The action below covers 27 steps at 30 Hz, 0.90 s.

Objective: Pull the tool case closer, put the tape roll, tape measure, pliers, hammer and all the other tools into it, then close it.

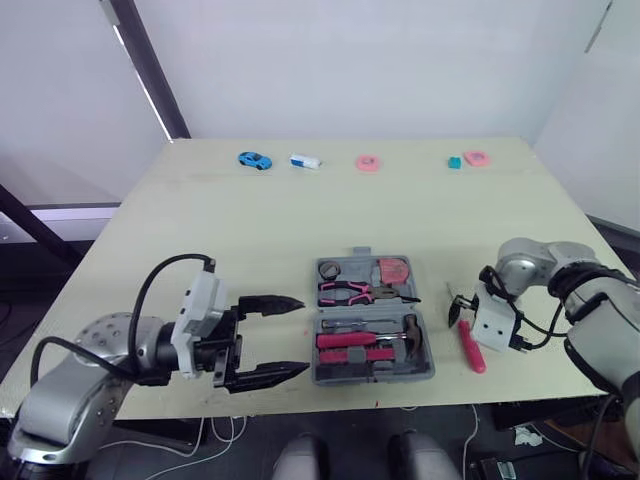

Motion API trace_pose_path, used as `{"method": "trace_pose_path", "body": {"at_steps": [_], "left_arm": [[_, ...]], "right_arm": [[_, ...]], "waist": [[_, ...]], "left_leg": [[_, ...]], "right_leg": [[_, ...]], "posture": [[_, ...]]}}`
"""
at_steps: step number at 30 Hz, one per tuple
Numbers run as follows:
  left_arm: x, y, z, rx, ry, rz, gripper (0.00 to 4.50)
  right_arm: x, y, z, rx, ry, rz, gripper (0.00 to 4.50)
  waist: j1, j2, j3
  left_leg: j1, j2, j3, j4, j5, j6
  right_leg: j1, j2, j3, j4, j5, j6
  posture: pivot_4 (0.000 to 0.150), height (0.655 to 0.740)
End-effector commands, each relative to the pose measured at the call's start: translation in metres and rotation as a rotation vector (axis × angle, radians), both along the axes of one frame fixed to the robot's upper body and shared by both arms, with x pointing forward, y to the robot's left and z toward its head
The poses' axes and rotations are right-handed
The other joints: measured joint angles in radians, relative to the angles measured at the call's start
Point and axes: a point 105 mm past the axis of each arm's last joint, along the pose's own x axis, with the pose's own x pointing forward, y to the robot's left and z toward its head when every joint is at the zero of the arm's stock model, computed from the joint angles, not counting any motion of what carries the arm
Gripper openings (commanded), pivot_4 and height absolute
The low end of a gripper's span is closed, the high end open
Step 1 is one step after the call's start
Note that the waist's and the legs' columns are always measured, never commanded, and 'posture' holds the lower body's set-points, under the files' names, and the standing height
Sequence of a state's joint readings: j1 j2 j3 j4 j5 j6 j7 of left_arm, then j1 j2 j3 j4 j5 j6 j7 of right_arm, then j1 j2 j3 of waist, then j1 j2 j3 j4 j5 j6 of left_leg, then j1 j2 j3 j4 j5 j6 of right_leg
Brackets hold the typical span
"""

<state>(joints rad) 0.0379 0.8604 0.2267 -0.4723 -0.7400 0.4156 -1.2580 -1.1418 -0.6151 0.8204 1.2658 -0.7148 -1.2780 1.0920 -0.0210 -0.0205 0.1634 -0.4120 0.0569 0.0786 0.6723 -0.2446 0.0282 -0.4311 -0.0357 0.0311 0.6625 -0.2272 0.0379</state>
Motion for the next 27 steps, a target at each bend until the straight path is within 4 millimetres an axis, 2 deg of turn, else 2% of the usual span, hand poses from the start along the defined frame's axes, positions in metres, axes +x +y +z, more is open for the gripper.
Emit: {"method": "trace_pose_path", "body": {"at_steps": [1, 7, 8, 14, 17, 22, 25, 27], "left_arm": [[-0.001, 0.0, 0.005, 0.013, -0.036, -0.028, 4.5], [0.001, 0.003, 0.004, 0.023, -0.04, -0.03, 4.5], [0.001, 0.003, 0.004, 0.023, -0.041, -0.031, 4.5], [0.002, 0.003, 0.002, 0.027, -0.044, -0.035, 4.5], [0.002, 0.002, 0.002, 0.027, -0.045, -0.034, 4.5], [0.002, 0.002, 0.001, 0.022, -0.048, -0.023, 4.5], [0.002, 0.002, 0.001, 0.011, -0.046, -0.011, 4.5], [0.003, 0.002, -0.001, 0.009, -0.044, -0.01, 4.5]], "right_arm": [[0.003, 0.0, 0.0, -0.002, -0.018, -0.002, 3.6], [0.003, -0.002, -0.001, 0.001, -0.015, -0.017, 0.67], [0.002, -0.002, 0.0, 0.007, -0.013, -0.019, 0.32], [0.006, -0.008, 0.014, 0.059, 0.01, -0.15, 0.34], [0.008, -0.019, 0.025, 0.132, 0.082, -0.371, 0.34], [0.012, -0.033, 0.043, 0.37, 0.209, -0.802, 0.34], [0.001, -0.046, 0.051, 0.476, 0.258, -1.063, 0.34], [-0.008, -0.043, 0.054, 0.535, 0.275, -1.211, 0.34]], "waist": [[-0.001, -0.001, 0.0], [-0.014, -0.001, -0.001], [-0.016, -0.001, -0.001], [-0.019, 0.0, 0.0], [-0.018, 0.0, 0.0], [-0.014, 0.001, 0.0], [-0.007, 0.001, 0.0], [0.001, 0.001, 0.0]], "left_leg": [[0.0, 0.0, 0.0, 0.0, 0.0, 0.0], [0.002, 0.0, 0.0, 0.0, 0.0, 0.0], [0.002, 0.0, 0.0, 0.0, 0.0, 0.0], [0.002, 0.0, -0.001, 0.0, 0.0, 0.0], [0.001, 0.0, -0.001, 0.0, 0.0, 0.0], [0.0, 0.0, -0.003, 0.0, 0.0, 0.0], [-0.001, 0.0, -0.004, 0.0, 0.0, 0.0], [-0.002, 0.0, -0.004, -0.001, 0.0, 0.0]], "right_leg": [[0.0, 0.0, 0.0, 0.0, 0.0, 0.0], [0.002, 0.0, 0.0, 0.0, 0.0, 0.0], [0.002, 0.0, 0.0, 0.0, 0.0, 0.0], [0.002, 0.0, 0.0, 0.0, 0.0, 0.0], [0.002, 0.0, 0.0, 0.0, 0.0, 0.0], [0.002, 0.0, -0.002, 0.0, 0.0, 0.0], [0.002, 0.0, -0.003, 0.0, 0.0, 0.0], [0.001, 0.0, -0.004, 0.0, 0.0, 0.0]], "posture": [[0.15, 0.7395], [0.15, 0.7395], [0.15, 0.7395], [0.15, 0.7395], [0.15, 0.7395], [0.15, 0.7395], [0.15, 0.7395], [0.15, 0.7395]]}}
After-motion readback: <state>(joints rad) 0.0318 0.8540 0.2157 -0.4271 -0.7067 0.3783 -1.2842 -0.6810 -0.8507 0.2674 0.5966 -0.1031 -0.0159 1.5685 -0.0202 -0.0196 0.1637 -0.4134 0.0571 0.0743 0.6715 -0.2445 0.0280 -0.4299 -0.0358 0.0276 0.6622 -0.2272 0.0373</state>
